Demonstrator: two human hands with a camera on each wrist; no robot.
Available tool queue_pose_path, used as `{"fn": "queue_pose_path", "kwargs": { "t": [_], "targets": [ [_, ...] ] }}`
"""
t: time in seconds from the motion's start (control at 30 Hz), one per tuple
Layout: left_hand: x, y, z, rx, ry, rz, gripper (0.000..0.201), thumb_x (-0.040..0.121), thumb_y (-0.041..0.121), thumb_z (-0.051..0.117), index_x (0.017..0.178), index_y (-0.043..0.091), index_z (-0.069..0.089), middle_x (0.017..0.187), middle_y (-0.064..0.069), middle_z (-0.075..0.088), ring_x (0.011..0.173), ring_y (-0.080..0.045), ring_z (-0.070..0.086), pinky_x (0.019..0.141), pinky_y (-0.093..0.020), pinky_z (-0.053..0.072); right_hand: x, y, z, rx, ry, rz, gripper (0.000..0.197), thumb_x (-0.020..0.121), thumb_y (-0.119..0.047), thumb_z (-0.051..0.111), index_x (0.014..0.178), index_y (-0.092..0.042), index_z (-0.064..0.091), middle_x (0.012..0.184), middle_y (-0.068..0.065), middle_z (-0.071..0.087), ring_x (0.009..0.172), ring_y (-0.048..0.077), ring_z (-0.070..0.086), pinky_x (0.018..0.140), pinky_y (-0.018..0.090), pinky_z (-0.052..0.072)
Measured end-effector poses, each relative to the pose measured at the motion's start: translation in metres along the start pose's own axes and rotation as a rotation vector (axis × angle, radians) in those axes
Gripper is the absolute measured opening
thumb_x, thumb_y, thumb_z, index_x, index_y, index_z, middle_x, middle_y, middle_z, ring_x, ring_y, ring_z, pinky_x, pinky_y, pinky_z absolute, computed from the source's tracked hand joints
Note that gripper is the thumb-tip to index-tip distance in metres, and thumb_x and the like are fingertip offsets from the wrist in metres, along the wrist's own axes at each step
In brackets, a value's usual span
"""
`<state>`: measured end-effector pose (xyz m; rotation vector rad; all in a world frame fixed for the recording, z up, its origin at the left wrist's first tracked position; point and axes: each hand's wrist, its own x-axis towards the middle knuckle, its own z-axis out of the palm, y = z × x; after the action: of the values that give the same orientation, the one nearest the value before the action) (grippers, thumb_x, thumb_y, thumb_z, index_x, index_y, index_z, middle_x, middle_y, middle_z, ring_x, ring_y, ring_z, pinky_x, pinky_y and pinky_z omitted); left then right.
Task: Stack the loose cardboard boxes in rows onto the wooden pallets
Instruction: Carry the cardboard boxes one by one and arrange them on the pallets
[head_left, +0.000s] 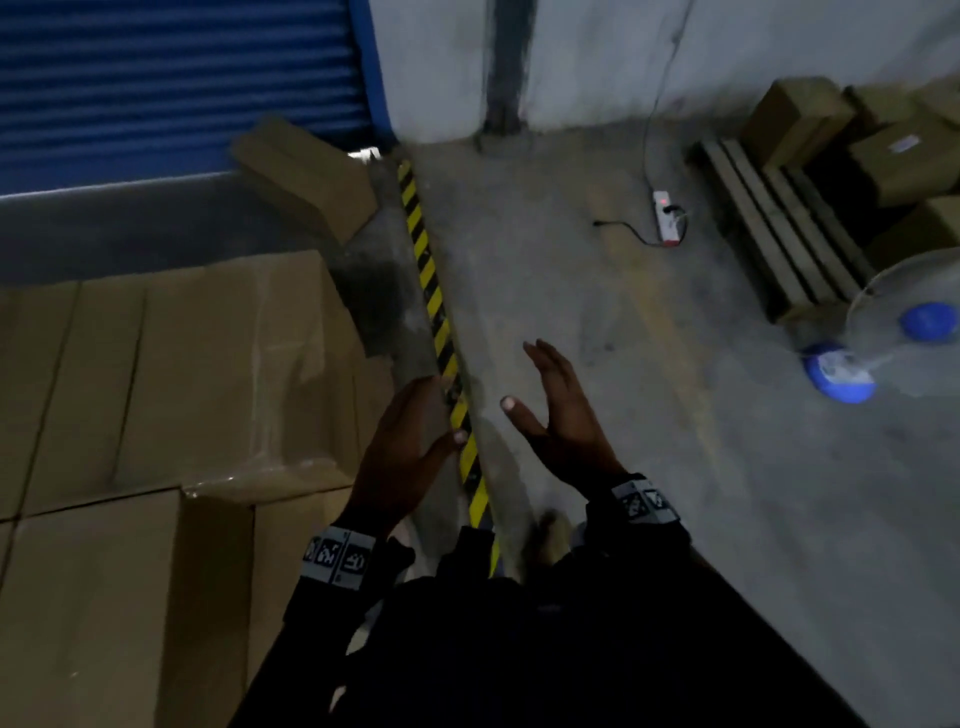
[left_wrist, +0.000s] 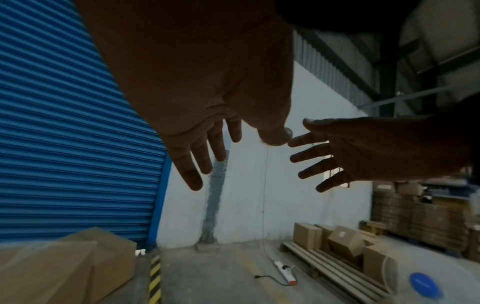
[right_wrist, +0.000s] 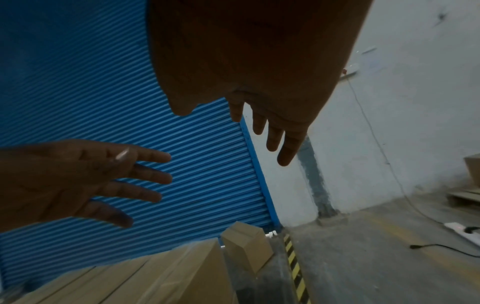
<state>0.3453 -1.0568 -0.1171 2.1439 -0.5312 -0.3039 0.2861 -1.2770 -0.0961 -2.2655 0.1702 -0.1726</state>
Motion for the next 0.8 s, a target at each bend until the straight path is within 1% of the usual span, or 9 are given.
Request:
{"fn": "queue_pose_path", "kwargs": {
  "t": [0.1, 0.2, 0.33, 0.43, 0.5, 0.6, 0.67, 0.73, 0.8],
  "targets": [
    [0.067, -0.019, 0.001, 0.068, 0.042, -0.079, 0.076, 0.091, 0.058, 0.054, 0.153, 0.023, 0.025, 0.158, 0.003, 0.026, 0.144, -0.015, 0.025, 0.116, -0.041, 0.029, 0.081, 0.03, -0.004, 0.025, -0.021, -0.083, 0.069, 0.095, -0.051, 0.053, 0.152, -0.019, 0.03, 0.159, 0.0, 0.025, 0.146, 0.01, 0.021, 0.117, 0.021, 0.021],
    [0.139, -0.022, 0.0, 0.088, 0.133, -0.152, 0.081, 0.088, 0.063, 0.052, 0.153, 0.022, 0.025, 0.157, 0.0, 0.028, 0.143, -0.019, 0.027, 0.115, -0.04, 0.03, 0.171, 0.061, -0.01, 0.047, -0.058, -0.125, 0.072, 0.095, -0.054, 0.05, 0.152, -0.015, 0.03, 0.157, 0.003, 0.028, 0.144, 0.01, 0.025, 0.112, 0.008, 0.017],
    [0.234, -0.005, -0.007, 0.074, 0.25, -0.284, 0.073, 0.091, 0.045, 0.061, 0.151, 0.021, 0.028, 0.154, 0.001, 0.033, 0.139, -0.017, 0.033, 0.108, -0.024, 0.028, 0.294, 0.08, -0.024, 0.093, -0.138, -0.213, 0.073, 0.094, -0.058, 0.046, 0.15, -0.014, 0.033, 0.155, 0.007, 0.032, 0.144, 0.019, 0.03, 0.117, 0.03, 0.029],
    [0.295, -0.006, -0.012, 0.017, 0.349, -0.307, 0.07, 0.093, 0.041, 0.06, 0.152, 0.022, 0.027, 0.153, 0.003, 0.034, 0.132, -0.004, 0.033, 0.104, -0.02, 0.029, 0.378, 0.078, -0.027, 0.128, -0.191, -0.254, 0.067, 0.095, -0.047, 0.051, 0.149, -0.013, 0.033, 0.152, 0.011, 0.035, 0.142, 0.021, 0.033, 0.115, 0.027, 0.028],
    [0.335, -0.01, -0.016, -0.038, 0.398, -0.333, 0.071, 0.093, 0.045, 0.057, 0.152, 0.022, 0.026, 0.153, 0.004, 0.034, 0.129, -0.001, 0.033, 0.103, -0.022, 0.032, 0.435, 0.078, -0.029, 0.15, -0.217, -0.295, 0.063, 0.096, -0.04, 0.053, 0.148, -0.009, 0.035, 0.15, 0.012, 0.037, 0.14, 0.019, 0.034, 0.115, 0.03, 0.031],
    [0.4, -0.03, -0.024, -0.081, 0.416, -0.347, 0.078, 0.089, 0.061, 0.05, 0.154, 0.026, 0.023, 0.153, 0.004, 0.035, 0.134, -0.014, 0.038, 0.106, -0.035, 0.038, 0.518, 0.086, -0.028, 0.169, -0.271, -0.321, 0.064, 0.097, -0.037, 0.055, 0.15, -0.009, 0.033, 0.151, 0.008, 0.035, 0.135, 0.005, 0.034, 0.11, 0.04, 0.038],
    [0.452, -0.051, -0.029, -0.12, 0.434, -0.346, 0.079, 0.087, 0.072, 0.047, 0.152, 0.035, 0.024, 0.154, 0.011, 0.032, 0.138, -0.012, 0.036, 0.109, -0.04, 0.038, 0.575, 0.096, -0.024, 0.181, -0.3, -0.334, 0.065, 0.096, -0.039, 0.056, 0.15, -0.012, 0.032, 0.153, 0.006, 0.033, 0.137, 0.008, 0.034, 0.109, 0.042, 0.041],
    [0.501, -0.071, -0.037, -0.11, 0.465, -0.336, 0.074, 0.084, 0.074, 0.044, 0.147, 0.041, 0.023, 0.151, 0.016, 0.03, 0.137, -0.004, 0.03, 0.111, -0.034, 0.032, 0.627, 0.105, -0.019, 0.179, -0.304, -0.369, 0.065, 0.096, -0.04, 0.056, 0.15, -0.011, 0.033, 0.153, 0.006, 0.033, 0.141, 0.015, 0.034, 0.11, 0.041, 0.039],
    [0.558, -0.085, -0.052, -0.072, 0.486, -0.339, 0.079, 0.083, 0.074, 0.043, 0.148, 0.035, 0.022, 0.154, 0.008, 0.032, 0.137, -0.004, 0.029, 0.111, -0.029, 0.029, 0.689, 0.109, -0.014, 0.157, -0.326, -0.342, 0.065, 0.095, -0.038, 0.057, 0.15, -0.012, 0.033, 0.153, 0.005, 0.032, 0.141, 0.018, 0.035, 0.11, 0.042, 0.04]
  ]
}}
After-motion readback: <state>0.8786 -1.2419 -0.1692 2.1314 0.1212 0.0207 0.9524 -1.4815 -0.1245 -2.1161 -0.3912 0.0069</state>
